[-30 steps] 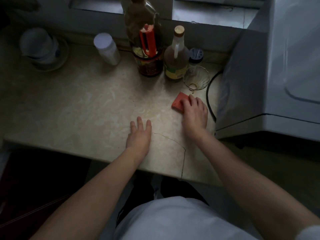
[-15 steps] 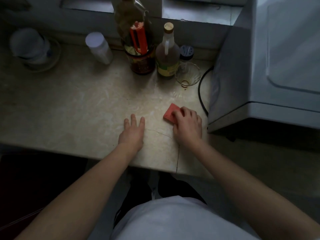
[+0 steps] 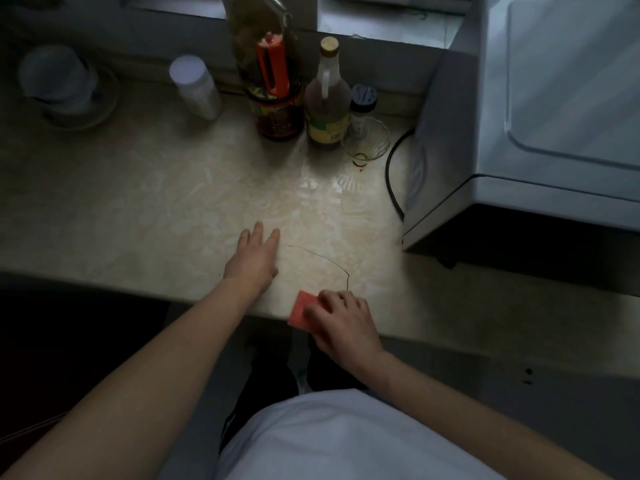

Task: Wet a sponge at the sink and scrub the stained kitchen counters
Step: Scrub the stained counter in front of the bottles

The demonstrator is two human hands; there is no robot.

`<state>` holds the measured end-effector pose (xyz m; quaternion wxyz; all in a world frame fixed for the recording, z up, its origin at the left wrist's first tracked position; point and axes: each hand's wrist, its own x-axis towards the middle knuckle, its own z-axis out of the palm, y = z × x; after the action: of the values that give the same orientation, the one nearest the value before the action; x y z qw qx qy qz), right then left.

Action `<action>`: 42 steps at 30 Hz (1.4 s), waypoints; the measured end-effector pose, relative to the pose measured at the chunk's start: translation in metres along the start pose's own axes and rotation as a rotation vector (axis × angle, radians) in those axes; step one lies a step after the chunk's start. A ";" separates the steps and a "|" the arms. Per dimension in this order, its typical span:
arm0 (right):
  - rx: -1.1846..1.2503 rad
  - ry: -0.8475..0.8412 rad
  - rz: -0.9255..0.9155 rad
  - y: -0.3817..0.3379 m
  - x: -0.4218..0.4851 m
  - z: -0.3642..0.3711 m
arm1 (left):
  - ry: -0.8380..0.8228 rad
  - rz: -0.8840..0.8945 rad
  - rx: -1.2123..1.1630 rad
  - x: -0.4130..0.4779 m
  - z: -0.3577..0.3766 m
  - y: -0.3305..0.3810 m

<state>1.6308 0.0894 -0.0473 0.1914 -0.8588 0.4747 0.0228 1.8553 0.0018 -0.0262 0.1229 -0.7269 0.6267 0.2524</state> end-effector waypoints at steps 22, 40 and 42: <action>0.112 0.248 0.439 0.049 0.091 -0.047 | -0.013 0.016 0.033 0.002 0.000 -0.001; 0.067 0.321 0.501 0.068 0.150 -0.071 | -0.011 0.024 0.031 0.001 -0.001 -0.002; 0.057 0.302 0.520 0.070 0.160 -0.073 | -0.013 0.026 0.028 0.001 -0.001 -0.002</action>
<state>1.6505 -0.0990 -0.0364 0.1305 -0.6964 0.7022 -0.0703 1.8574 0.0009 -0.0257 0.1341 -0.7153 0.6386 0.2499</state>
